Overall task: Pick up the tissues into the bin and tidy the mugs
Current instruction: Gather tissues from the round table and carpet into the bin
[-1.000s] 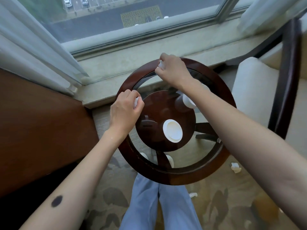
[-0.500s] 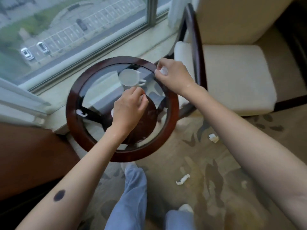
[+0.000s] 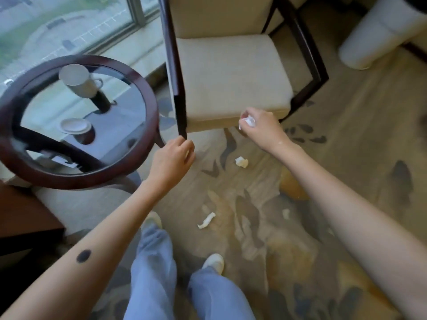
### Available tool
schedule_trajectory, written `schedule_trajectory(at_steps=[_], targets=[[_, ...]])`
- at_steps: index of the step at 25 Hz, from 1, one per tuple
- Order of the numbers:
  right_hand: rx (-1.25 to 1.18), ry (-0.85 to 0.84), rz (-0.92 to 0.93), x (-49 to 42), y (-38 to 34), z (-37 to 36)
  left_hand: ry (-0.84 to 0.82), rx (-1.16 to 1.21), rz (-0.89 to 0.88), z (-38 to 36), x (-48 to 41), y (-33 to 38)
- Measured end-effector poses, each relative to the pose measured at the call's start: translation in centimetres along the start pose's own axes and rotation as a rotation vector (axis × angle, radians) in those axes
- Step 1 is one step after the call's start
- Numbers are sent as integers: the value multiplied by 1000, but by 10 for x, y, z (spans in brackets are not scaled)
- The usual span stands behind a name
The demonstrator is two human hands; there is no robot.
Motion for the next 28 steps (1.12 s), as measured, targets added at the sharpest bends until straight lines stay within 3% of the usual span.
schedule_trajectory(at_steps=[5, 9, 14, 21, 28], targets=[[-41, -3, -172, 23, 103, -13, -127, -29, -26, -70, -8, 25], [-37, -5, -205, 6, 155, -58, -223, -80, 20, -142, -21, 13], [-32, -43, -201, -34, 221, -146, -274, -66, 71, -252, -31, -7], [80, -71, -124, -133, 343, -286, -294, -13, 183, -470, -51, -85], [153, -67, -52, -230, 444, -421, -289, 2, 66, -650, -77, -162]])
Point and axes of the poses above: each hand's wrist, its own x-axis away from the middle knuckle, its own z-axis out of the back of the hand, y = z × x, the point moved 8 cm from there along -x, towards the middle knuckle, and after that the axes turned 14 degrees about -y, right-handed, at the moved point
